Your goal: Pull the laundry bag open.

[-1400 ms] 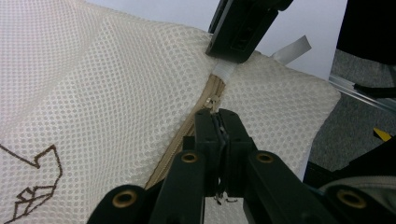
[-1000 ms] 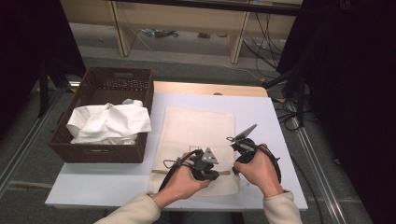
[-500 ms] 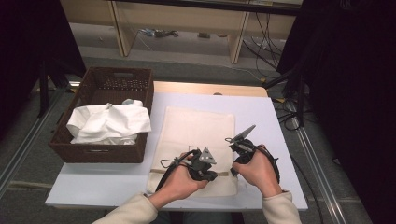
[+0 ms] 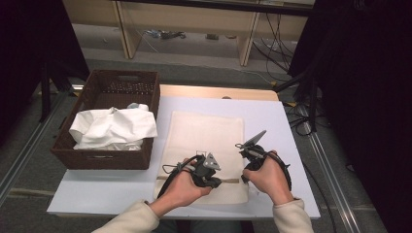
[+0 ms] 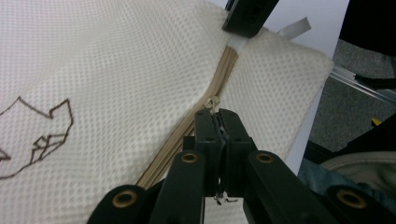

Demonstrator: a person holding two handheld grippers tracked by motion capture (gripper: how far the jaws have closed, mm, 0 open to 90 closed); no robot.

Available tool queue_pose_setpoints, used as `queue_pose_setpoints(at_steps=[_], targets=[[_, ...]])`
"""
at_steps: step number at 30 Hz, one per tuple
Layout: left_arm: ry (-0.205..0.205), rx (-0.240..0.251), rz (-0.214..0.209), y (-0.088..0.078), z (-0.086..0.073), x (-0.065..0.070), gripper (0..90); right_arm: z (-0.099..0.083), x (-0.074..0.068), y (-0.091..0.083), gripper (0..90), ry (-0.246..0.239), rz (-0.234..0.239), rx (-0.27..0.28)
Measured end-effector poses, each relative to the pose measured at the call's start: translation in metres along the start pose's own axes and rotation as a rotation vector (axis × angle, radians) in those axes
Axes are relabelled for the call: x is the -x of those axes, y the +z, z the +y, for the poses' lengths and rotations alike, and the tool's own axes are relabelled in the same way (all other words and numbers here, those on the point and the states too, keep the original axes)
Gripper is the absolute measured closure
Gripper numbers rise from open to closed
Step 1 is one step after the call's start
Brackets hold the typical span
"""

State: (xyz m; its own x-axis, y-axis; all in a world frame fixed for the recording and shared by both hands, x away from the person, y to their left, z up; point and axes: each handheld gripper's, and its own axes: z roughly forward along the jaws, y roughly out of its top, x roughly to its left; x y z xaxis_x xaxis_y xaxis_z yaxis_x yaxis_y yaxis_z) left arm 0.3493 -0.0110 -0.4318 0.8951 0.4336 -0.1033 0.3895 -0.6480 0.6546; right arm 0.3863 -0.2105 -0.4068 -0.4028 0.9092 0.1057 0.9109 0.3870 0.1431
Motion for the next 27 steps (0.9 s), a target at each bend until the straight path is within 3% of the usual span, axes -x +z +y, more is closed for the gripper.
queue_pose_setpoints(at_steps=[3,6,7,8,12,14,15,16,18,20,23,24,25,27], targets=[[-0.024,0.003,-0.003,-0.006,-0.005,-0.003,86.9,0.000,0.001,0.000,85.7,-0.001,-0.004,-0.010],[-0.022,0.007,0.001,-0.008,-0.007,-0.004,86.9,0.000,-0.001,0.000,85.7,0.017,0.000,-0.006],[-0.003,0.000,-0.003,-0.009,-0.007,-0.006,86.9,0.001,0.000,-0.001,85.7,0.007,0.005,-0.017],[-0.017,0.002,-0.004,-0.010,-0.008,-0.005,86.9,0.001,-0.001,-0.002,85.7,0.002,0.007,-0.022],[-0.005,-0.008,0.007,-0.011,-0.009,-0.006,86.9,0.001,-0.002,-0.002,85.7,0.018,0.006,-0.033],[-0.015,-0.002,-0.013,-0.012,-0.012,-0.008,86.9,0.000,0.000,0.001,85.7,0.025,-0.001,-0.007],[-0.024,-0.005,0.012,-0.014,-0.013,-0.008,86.9,0.001,0.002,0.000,85.7,0.014,0.008,-0.031],[-0.037,-0.007,0.009,-0.014,-0.014,-0.009,86.9,0.001,0.002,0.000,85.7,0.005,0.008,-0.025],[-0.039,0.001,0.011,-0.015,-0.015,-0.009,86.9,0.000,-0.001,0.001,85.7,0.031,0.004,-0.016],[-0.032,-0.001,0.007,-0.016,-0.015,-0.010,86.9,0.001,0.003,0.002,85.7,-0.044,-0.004,0.019],[-0.046,0.006,0.017,-0.017,-0.017,-0.009,86.9,0.001,0.002,0.002,85.7,-0.021,-0.006,0.006],[-0.033,-0.011,0.018,-0.019,-0.018,-0.011,86.8,0.001,0.001,0.000,85.7,0.004,-0.002,-0.017],[-0.053,-0.013,0.015,-0.020,-0.020,-0.012,86.9,0.000,0.007,0.003,85.7,-0.033,-0.008,0.008],[-0.041,-0.012,0.018,-0.024,-0.023,-0.016,86.9,0.000,0.005,0.002,85.7,-0.005,-0.006,-0.012]])
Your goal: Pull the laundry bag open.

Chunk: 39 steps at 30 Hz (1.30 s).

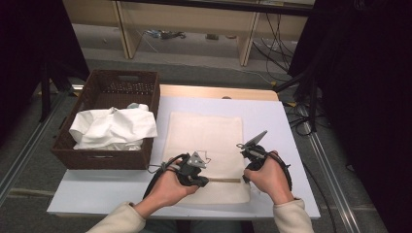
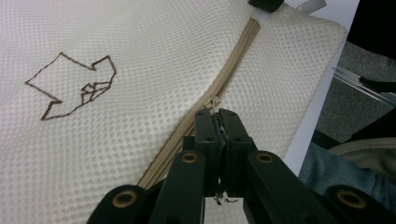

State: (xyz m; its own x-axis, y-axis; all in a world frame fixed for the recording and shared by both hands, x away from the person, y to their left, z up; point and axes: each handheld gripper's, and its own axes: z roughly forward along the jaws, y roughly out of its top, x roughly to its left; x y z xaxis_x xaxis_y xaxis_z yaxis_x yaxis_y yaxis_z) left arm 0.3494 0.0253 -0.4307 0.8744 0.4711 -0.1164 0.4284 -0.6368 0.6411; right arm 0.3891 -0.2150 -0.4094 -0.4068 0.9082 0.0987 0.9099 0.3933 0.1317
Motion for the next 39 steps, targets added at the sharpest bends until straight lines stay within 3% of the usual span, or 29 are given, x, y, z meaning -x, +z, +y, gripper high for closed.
queue_pose_setpoints(at_steps=[2,3,4,9,10,12,13,18,21,22,25,26,28,29,33,34,35,37,38,39], targets=[[-0.005,-0.003,-0.003,-0.001,-0.001,-0.001,86.9,0.000,-0.003,0.000,85.7,0.027,-0.003,-0.002],[-0.047,0.021,-0.005,0.000,-0.003,0.001,86.9,0.000,-0.002,-0.002,85.7,0.012,0.002,-0.009],[-0.019,-0.003,-0.007,-0.002,-0.003,-0.002,86.9,0.000,-0.005,-0.002,85.7,0.026,0.008,-0.004],[-0.026,0.001,-0.002,-0.004,-0.006,-0.002,86.9,0.001,-0.003,-0.001,85.7,0.021,-0.004,-0.016],[-0.012,0.000,0.005,-0.005,-0.006,-0.003,86.9,0.001,-0.003,-0.001,85.7,0.021,-0.004,-0.016],[-0.018,0.003,0.001,-0.006,-0.008,-0.004,86.9,0.000,-0.002,0.001,85.7,0.037,0.001,-0.002],[-0.041,0.008,-0.001,-0.007,-0.009,-0.004,86.9,0.000,0.000,0.001,85.6,0.016,0.004,-0.012],[-0.021,-0.003,0.009,-0.010,-0.011,-0.006,86.9,0.000,-0.002,0.001,85.7,0.031,0.000,-0.001],[-0.047,0.010,0.001,-0.010,-0.013,-0.006,86.9,0.000,0.000,0.000,85.6,0.037,0.008,-0.022],[-0.035,0.007,-0.001,-0.011,-0.013,-0.007,86.9,0.000,0.000,0.000,85.7,0.048,0.019,-0.025],[-0.049,0.007,0.001,-0.010,-0.015,-0.006,86.9,0.001,-0.001,0.001,85.6,0.026,0.007,-0.021],[-0.096,0.046,0.000,-0.008,-0.015,-0.003,86.9,0.001,0.000,0.001,85.7,0.024,0.011,-0.025],[-0.091,0.042,-0.002,-0.009,-0.015,-0.004,86.9,0.001,0.000,0.001,85.7,0.027,0.012,-0.024],[-0.037,-0.005,-0.010,-0.012,-0.015,-0.008,86.9,0.000,0.000,0.001,85.7,0.029,0.014,-0.020],[-0.054,0.014,-0.009,-0.012,-0.015,-0.006,86.8,0.000,0.000,0.002,85.7,0.032,0.017,-0.016],[-0.087,0.039,0.001,-0.011,-0.016,-0.004,86.8,0.000,0.000,0.003,85.7,0.039,0.017,-0.008],[-0.062,0.004,-0.002,-0.015,-0.017,-0.008,86.9,0.000,0.003,0.003,85.7,0.051,-0.006,-0.011],[-0.064,0.013,-0.008,-0.017,-0.019,-0.009,86.9,0.000,0.005,0.002,85.7,0.044,-0.004,-0.025],[-0.116,0.054,-0.006,-0.015,-0.020,-0.007,86.9,-0.001,0.007,0.004,85.7,0.042,0.006,0.000],[-0.088,0.027,-0.005,-0.017,-0.021,-0.010,86.9,-0.001,0.007,0.003,85.7,0.044,0.012,-0.002]])
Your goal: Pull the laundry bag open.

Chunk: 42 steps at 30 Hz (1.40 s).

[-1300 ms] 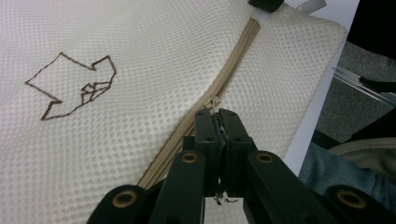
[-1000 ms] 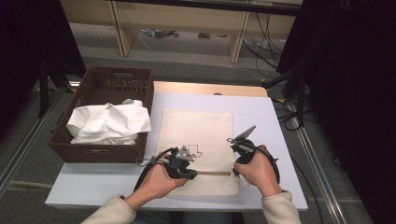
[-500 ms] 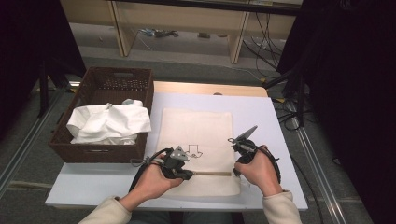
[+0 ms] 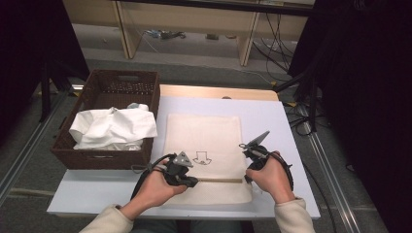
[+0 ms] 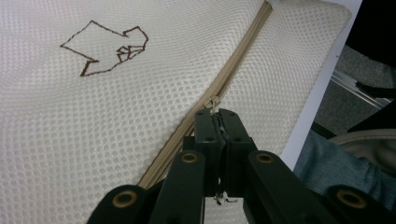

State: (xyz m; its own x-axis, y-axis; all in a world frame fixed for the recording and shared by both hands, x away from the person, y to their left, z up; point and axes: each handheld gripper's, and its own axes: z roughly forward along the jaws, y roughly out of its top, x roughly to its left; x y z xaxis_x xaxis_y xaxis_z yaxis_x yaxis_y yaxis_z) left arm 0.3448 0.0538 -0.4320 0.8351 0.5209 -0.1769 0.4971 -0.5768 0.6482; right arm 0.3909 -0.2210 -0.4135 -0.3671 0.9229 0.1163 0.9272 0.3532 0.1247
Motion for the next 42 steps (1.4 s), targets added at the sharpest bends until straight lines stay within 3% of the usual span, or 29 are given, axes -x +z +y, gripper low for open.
queue_pose_setpoints(at_steps=[1,2,3,4,5,6,7,8,9,10,11,13,14,15,16,17,18,19,21,22,25,26,30,35,36,37,40,41,42], targets=[[0.024,-0.023,-0.004,-0.002,-0.001,-0.002,86.9,0.001,-0.001,-0.001,85.7,-0.039,-0.006,-0.006],[0.024,-0.023,-0.004,-0.002,-0.001,-0.002,86.9,0.001,-0.001,-0.001,85.7,-0.039,-0.006,-0.006],[-0.029,0.018,-0.005,0.001,-0.002,0.001,86.9,0.001,-0.004,-0.002,85.7,-0.005,-0.010,-0.016],[0.012,-0.015,0.002,-0.002,-0.002,-0.002,86.9,0.002,0.001,0.001,85.6,-0.094,-0.010,0.028],[-0.010,0.008,0.003,-0.002,-0.003,-0.001,86.9,0.001,-0.005,-0.001,85.7,-0.007,-0.006,-0.019],[0.025,-0.018,0.001,-0.004,-0.002,-0.004,86.9,0.001,-0.005,-0.001,85.7,0.000,-0.001,-0.017],[-0.011,-0.001,0.000,-0.003,-0.003,-0.002,86.9,0.001,-0.005,-0.001,85.7,-0.015,0.004,-0.020],[0.027,-0.025,0.000,-0.004,-0.003,-0.004,86.9,0.001,-0.005,-0.001,85.7,-0.015,0.004,-0.020],[0.027,-0.022,-0.002,-0.004,-0.003,-0.004,86.9,0.001,-0.005,-0.001,85.7,-0.011,0.005,-0.025],[-0.015,0.011,-0.005,-0.002,-0.004,-0.001,86.9,0.002,-0.004,0.000,85.7,-0.029,0.004,-0.018],[-0.028,0.023,-0.013,-0.001,-0.005,0.000,86.9,0.002,-0.004,0.001,85.7,-0.017,0.008,-0.033],[-0.027,0.022,-0.014,-0.001,-0.005,0.000,86.9,0.002,-0.004,0.002,85.7,-0.008,0.008,-0.031],[-0.026,0.019,-0.009,-0.001,-0.005,0.000,86.9,0.002,-0.003,0.004,85.7,-0.036,0.000,-0.001],[-0.024,0.015,-0.012,-0.001,-0.005,0.000,86.9,0.001,-0.005,0.004,85.7,-0.003,0.006,-0.014],[-0.024,0.015,-0.012,-0.001,-0.005,0.000,86.9,0.001,-0.005,0.004,85.7,-0.003,0.006,-0.014],[-0.027,0.016,-0.014,-0.002,-0.005,0.000,86.9,0.002,-0.002,0.006,85.7,-0.043,0.005,0.010],[-0.027,0.016,-0.014,-0.002,-0.005,0.000,86.9,0.002,-0.002,0.006,85.7,-0.043,0.005,0.010],[-0.020,0.000,0.011,-0.004,-0.007,-0.002,86.9,0.002,-0.005,0.004,85.7,0.012,-0.017,-0.027],[-0.045,0.013,-0.010,-0.005,-0.008,-0.003,86.9,0.002,-0.002,0.005,85.7,0.003,-0.035,-0.021],[-0.048,0.017,-0.013,-0.007,-0.009,-0.005,86.9,0.002,0.001,0.004,85.7,-0.005,-0.008,-0.037],[-0.054,0.008,-0.009,-0.008,-0.012,-0.006,86.8,0.000,-0.002,0.004,85.7,0.025,-0.003,-0.015],[-0.047,0.009,-0.008,-0.009,-0.012,-0.008,86.9,0.002,-0.002,0.003,85.7,-0.025,-0.003,-0.029],[-0.048,0.016,-0.006,-0.010,-0.013,-0.008,86.8,0.001,-0.005,0.003,85.7,0.019,0.002,-0.032],[-0.056,0.013,-0.017,-0.010,-0.017,-0.008,86.9,0.001,-0.005,0.003,85.7,0.017,0.013,-0.040],[-0.070,0.022,-0.013,-0.010,-0.018,-0.008,86.8,0.001,-0.004,0.004,85.7,0.005,0.015,-0.039],[-0.058,0.010,-0.016,-0.011,-0.018,-0.009,86.9,0.001,-0.003,0.004,85.7,-0.010,0.015,-0.038],[-0.057,0.016,-0.019,-0.012,-0.019,-0.009,86.9,0.002,-0.005,0.005,85.8,-0.002,0.016,-0.039],[-0.061,0.014,-0.019,-0.012,-0.019,-0.008,86.9,0.002,-0.002,0.007,85.8,-0.050,0.010,-0.009],[-0.061,0.014,-0.019,-0.012,-0.019,-0.008,86.9,0.002,-0.002,0.006,85.7,-0.045,0.010,-0.011]])
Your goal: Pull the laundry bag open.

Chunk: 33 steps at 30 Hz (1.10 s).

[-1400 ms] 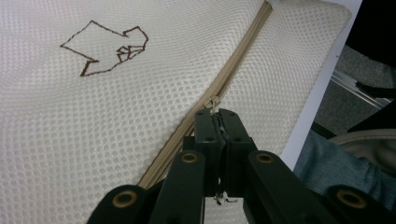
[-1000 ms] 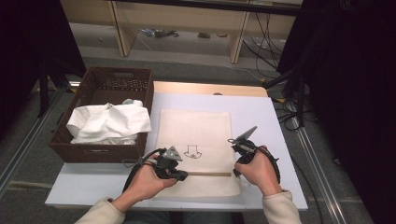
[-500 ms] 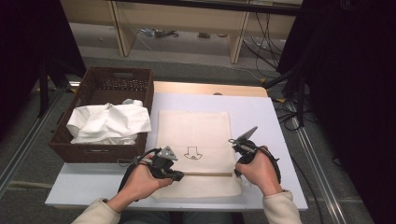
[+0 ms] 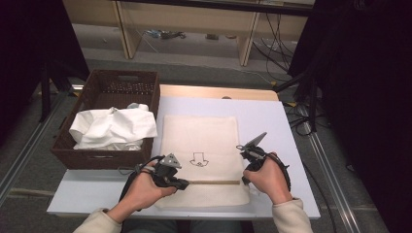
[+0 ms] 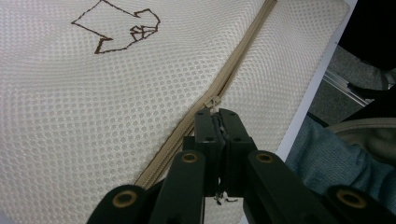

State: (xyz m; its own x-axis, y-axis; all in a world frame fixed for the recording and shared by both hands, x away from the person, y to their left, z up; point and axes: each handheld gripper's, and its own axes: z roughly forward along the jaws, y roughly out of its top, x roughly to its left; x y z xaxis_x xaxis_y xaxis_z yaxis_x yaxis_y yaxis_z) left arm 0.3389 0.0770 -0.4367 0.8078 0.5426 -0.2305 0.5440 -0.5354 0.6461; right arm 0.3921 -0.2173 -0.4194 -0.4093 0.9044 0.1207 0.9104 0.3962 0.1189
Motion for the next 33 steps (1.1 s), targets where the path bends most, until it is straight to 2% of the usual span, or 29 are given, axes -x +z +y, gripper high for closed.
queue_pose_setpoints(at_steps=[1,2,3,4,5,6,7,8,9,10,11,12,13,14,15,16,17,18,19,20,21,23,25,27,28,29,30,31,33], targets=[[0.005,-0.012,0.007,0.000,0.000,0.000,86.9,0.000,0.000,0.000,85.7,0.000,0.000,0.000],[0.015,-0.025,0.031,-0.001,-0.001,-0.001,86.9,0.000,-0.003,-0.001,85.8,0.037,-0.009,-0.025],[0.045,-0.052,0.030,-0.006,-0.001,-0.005,86.9,-0.001,0.002,-0.001,85.8,0.057,-0.046,-0.019],[0.012,-0.034,0.007,-0.007,-0.003,-0.006,86.9,-0.001,0.002,-0.001,85.8,0.057,-0.046,-0.019],[-0.021,-0.001,-0.005,-0.007,-0.004,-0.006,86.9,-0.001,0.008,0.001,85.8,0.013,-0.018,-0.004],[-0.017,-0.017,0.011,-0.009,-0.005,-0.006,86.9,-0.003,0.003,-0.002,85.8,0.062,-0.001,-0.012],[-0.009,-0.020,0.017,-0.009,-0.005,-0.007,86.9,-0.003,0.003,-0.002,85.8,0.062,-0.001,-0.012],[0.001,-0.027,0.021,-0.010,-0.005,-0.007,86.9,-0.002,0.003,-0.001,85.8,0.027,-0.014,0.002],[0.004,-0.020,0.022,-0.010,-0.005,-0.008,86.9,-0.001,-0.002,-0.002,85.8,0.055,-0.018,-0.026],[-0.011,-0.015,0.022,-0.010,-0.006,-0.007,86.9,0.000,-0.003,-0.002,85.8,0.057,-0.010,-0.030],[-0.017,-0.017,0.017,-0.011,-0.006,-0.008,86.9,-0.001,0.000,0.000,85.8,0.025,-0.017,-0.011],[0.010,-0.038,0.034,-0.012,-0.007,-0.009,86.9,0.000,-0.001,0.000,85.8,0.045,-0.007,-0.027],[-0.001,-0.031,0.042,-0.012,-0.009,-0.010,86.9,-0.001,0.002,0.001,85.8,0.020,-0.027,-0.014],[-0.030,-0.014,0.022,-0.012,-0.011,-0.010,86.9,-0.001,0.001,0.000,85.8,0.086,-0.043,-0.031],[-0.024,-0.025,0.020,-0.015,-0.012,-0.013,86.9,-0.002,0.003,0.000,85.8,0.079,-0.025,-0.018],[-0.031,-0.017,0.014,-0.015,-0.013,-0.014,86.9,-0.002,0.004,-0.001,85.8,0.071,-0.004,-0.036],[-0.040,-0.016,0.017,-0.015,-0.014,-0.014,86.9,-0.002,0.003,-0.002,85.8,0.072,-0.002,-0.033],[-0.026,-0.019,0.028,-0.017,-0.014,-0.014,86.9,-0.003,0.000,0.000,85.8,0.071,-0.011,-0.010],[-0.028,-0.019,0.029,-0.017,-0.014,-0.014,86.8,-0.002,-0.001,-0.001,85.8,0.074,-0.017,-0.028],[-0.029,-0.013,0.026,-0.017,-0.014,-0.014,86.9,-0.001,0.000,0.000,85.8,0.033,-0.020,-0.018],[-0.031,-0.018,0.021,-0.018,-0.015,-0.015,86.9,-0.001,0.001,0.001,85.8,0.020,-0.018,-0.014],[-0.041,-0.017,0.018,-0.019,-0.016,-0.015,86.9,-0.002,-0.001,0.002,85.8,0.074,-0.004,-0.011],[-0.032,-0.022,0.019,-0.019,-0.017,-0.016,86.9,-0.002,-0.002,0.001,85.8,0.079,-0.005,-0.011],[-0.050,-0.009,0.003,-0.018,-0.019,-0.016,86.9,-0.002,0.001,0.003,85.8,0.034,-0.012,0.013],[-0.046,-0.010,0.006,-0.018,-0.019,-0.016,86.9,-0.002,0.001,0.003,85.8,0.024,-0.015,0.020],[-0.027,-0.035,0.025,-0.019,-0.019,-0.017,86.9,-0.002,-0.003,0.002,85.9,0.079,-0.010,-0.009],[0.038,-0.098,0.060,-0.025,-0.020,-0.022,86.9,-0.002,-0.004,0.002,85.9,0.091,-0.037,-0.023],[0.019,-0.085,0.055,-0.026,-0.021,-0.024,86.9,-0.002,0.000,0.001,85.9,0.095,-0.073,-0.033],[-0.076,-0.009,0.020,-0.028,-0.027,-0.026,86.9,-0.003,0.007,0.000,85.9,0.086,-0.026,-0.035]])
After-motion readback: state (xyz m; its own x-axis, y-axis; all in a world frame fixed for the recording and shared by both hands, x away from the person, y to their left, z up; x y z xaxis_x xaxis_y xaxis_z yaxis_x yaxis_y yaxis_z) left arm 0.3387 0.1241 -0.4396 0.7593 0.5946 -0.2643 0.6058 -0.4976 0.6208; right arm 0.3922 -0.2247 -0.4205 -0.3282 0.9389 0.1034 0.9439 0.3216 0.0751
